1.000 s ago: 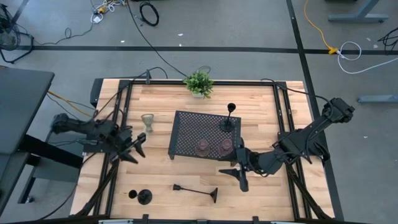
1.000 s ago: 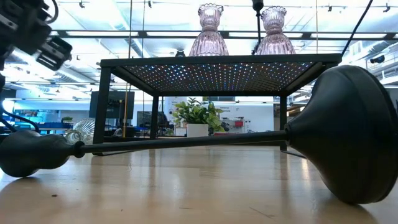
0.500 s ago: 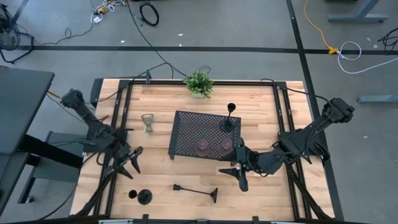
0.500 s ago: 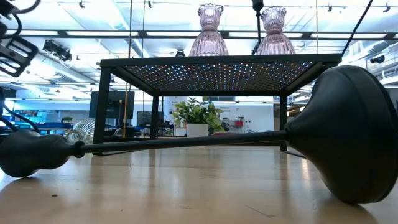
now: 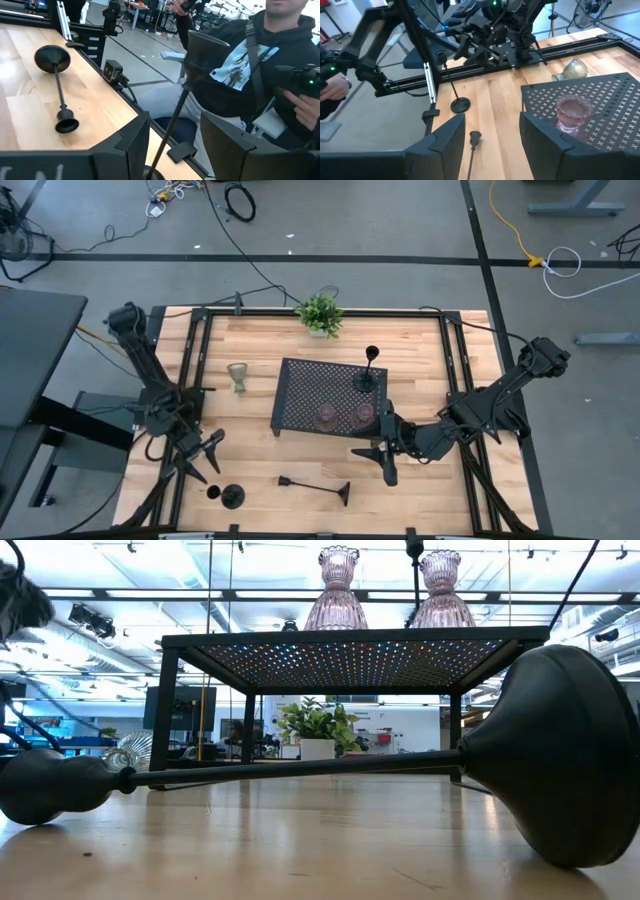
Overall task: Pick & Place candle stick holders
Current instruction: Align the bottom black candle holder with the pink glass candle holder on the shelf
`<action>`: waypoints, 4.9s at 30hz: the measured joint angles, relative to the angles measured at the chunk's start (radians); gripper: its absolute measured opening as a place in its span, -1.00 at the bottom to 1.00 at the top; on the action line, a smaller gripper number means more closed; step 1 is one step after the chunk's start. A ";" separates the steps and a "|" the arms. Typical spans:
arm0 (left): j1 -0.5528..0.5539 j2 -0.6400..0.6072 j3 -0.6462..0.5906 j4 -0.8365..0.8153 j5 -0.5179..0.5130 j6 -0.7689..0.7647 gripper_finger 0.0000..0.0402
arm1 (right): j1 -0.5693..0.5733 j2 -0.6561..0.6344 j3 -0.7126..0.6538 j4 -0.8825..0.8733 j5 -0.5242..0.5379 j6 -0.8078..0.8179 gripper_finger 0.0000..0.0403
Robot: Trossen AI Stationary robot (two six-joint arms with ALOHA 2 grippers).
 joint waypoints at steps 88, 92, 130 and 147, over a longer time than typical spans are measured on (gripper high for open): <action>0.670 0.332 0.760 -0.522 -0.073 0.238 -0.97 | 0.000 0.001 0.000 -0.071 0.000 -0.063 -0.08; 0.806 0.332 0.760 -0.514 0.059 0.238 -0.97 | 0.000 0.001 0.000 -0.071 0.000 -0.078 -0.08; 1.347 0.845 1.195 -0.519 0.630 0.386 -0.97 | 0.000 0.001 -0.049 -0.043 0.026 -0.083 -0.08; 1.367 0.966 1.198 -0.381 0.701 0.416 -0.97 | 0.000 0.002 -0.071 -0.004 0.026 -0.095 -0.08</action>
